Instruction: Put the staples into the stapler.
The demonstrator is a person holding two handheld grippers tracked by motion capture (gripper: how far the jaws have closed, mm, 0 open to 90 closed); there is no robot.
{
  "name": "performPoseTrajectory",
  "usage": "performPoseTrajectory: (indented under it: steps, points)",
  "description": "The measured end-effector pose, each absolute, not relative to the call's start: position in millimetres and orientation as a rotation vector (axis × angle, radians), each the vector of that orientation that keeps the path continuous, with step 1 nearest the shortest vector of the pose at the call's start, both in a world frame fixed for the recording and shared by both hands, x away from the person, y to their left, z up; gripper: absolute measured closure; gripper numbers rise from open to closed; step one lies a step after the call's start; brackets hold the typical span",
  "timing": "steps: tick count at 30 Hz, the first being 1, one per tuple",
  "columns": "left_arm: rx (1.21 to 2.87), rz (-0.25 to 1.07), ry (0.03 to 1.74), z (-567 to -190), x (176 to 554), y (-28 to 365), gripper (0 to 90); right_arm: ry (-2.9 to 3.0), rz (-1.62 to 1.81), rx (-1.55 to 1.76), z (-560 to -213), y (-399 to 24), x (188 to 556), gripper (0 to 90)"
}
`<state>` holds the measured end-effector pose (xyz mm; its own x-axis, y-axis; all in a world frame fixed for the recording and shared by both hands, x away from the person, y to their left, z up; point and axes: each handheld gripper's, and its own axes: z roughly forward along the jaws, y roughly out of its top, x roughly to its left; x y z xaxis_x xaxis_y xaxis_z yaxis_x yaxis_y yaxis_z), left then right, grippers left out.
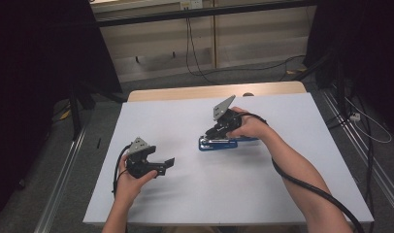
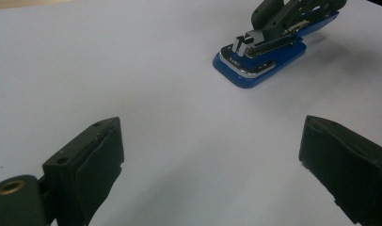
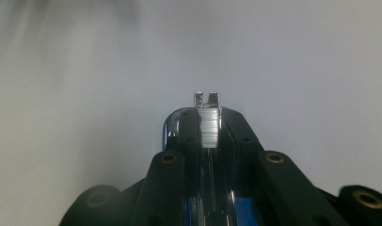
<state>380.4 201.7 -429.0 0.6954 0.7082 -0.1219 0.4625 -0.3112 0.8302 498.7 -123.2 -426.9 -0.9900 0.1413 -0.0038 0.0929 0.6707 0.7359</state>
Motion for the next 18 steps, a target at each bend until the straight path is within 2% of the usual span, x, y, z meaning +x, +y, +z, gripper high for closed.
performPoseTrajectory:
  steps: [18]
  points:
    - [1.965, 0.328, 0.904, -429.0, 380.5, 201.8, 7.2, 2.817, 1.247, 0.204, -430.4, -117.8, 500.4, 79.1]
